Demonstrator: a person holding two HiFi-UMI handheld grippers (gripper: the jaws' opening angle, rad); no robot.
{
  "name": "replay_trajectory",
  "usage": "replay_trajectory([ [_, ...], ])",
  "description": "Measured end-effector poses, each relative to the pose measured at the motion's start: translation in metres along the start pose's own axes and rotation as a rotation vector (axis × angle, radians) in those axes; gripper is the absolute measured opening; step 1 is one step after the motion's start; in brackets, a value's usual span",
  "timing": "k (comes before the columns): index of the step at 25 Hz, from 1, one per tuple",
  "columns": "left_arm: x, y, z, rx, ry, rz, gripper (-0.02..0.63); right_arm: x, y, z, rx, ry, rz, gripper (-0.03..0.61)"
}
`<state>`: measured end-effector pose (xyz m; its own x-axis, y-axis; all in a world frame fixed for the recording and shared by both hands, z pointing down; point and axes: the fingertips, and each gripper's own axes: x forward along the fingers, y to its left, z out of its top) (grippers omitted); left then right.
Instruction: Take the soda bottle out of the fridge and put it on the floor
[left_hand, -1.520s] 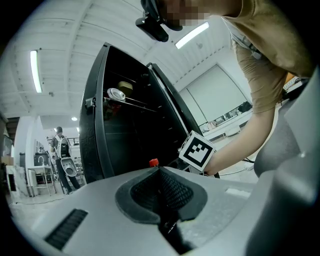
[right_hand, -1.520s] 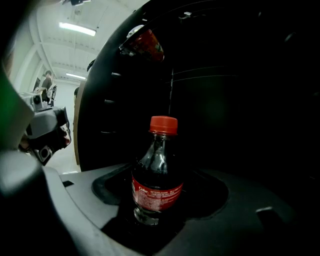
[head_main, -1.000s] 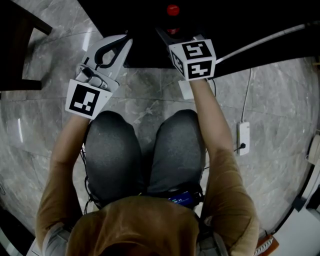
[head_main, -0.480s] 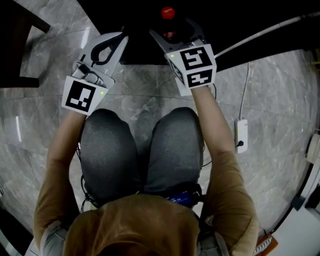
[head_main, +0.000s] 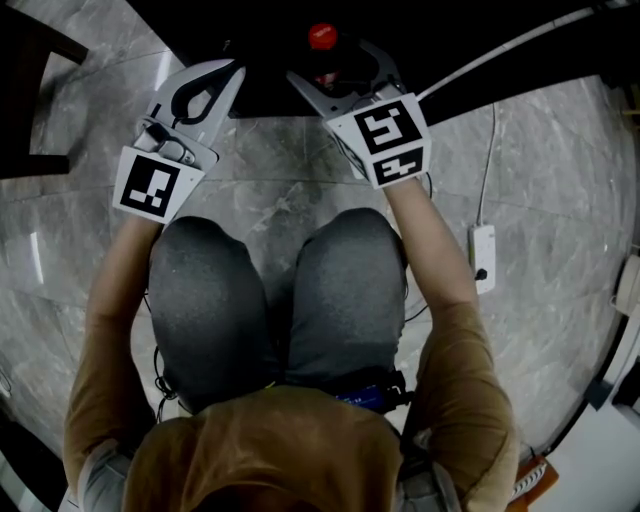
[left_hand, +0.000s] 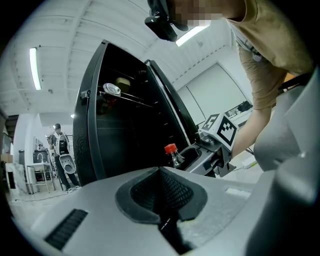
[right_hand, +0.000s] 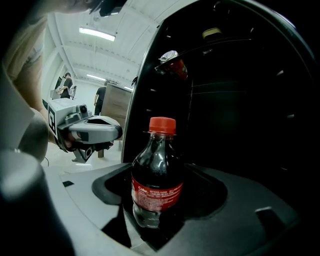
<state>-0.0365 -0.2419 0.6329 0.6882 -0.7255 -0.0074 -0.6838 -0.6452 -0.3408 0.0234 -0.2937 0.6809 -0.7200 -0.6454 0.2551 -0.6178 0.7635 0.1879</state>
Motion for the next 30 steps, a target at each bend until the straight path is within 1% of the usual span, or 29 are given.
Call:
replay_trajectory([
  [3,0.0,-0.003,-0.004,-0.007,-0.009,0.004,-0.005,-0.003,0.008,-0.006,0.014,0.0,0.027,0.304],
  [5,-0.002,-0.006,-0.007,0.001,-0.014,0.008,-0.005,-0.006,0.014,-0.009,0.02,0.003,0.04,0.304],
  [9,-0.003,-0.013,-0.013,0.005,-0.014,0.006,-0.005,-0.01,0.023,-0.02,0.005,0.017,0.058,0.304],
  [17,-0.001,-0.025,-0.033,-0.011,0.011,-0.013,-0.005,-0.014,0.038,-0.044,-0.012,0.046,0.101,0.304],
  [23,0.001,-0.028,-0.048,0.001,0.034,-0.018,-0.005,-0.011,0.047,-0.066,0.006,0.063,0.134,0.304],
  [27,-0.001,-0.026,-0.063,-0.02,0.051,-0.007,-0.005,-0.004,0.053,-0.082,0.012,0.075,0.147,0.304],
  [30,-0.003,-0.028,-0.074,-0.02,0.062,-0.003,-0.005,-0.001,0.058,-0.094,0.013,0.087,0.155,0.304],
])
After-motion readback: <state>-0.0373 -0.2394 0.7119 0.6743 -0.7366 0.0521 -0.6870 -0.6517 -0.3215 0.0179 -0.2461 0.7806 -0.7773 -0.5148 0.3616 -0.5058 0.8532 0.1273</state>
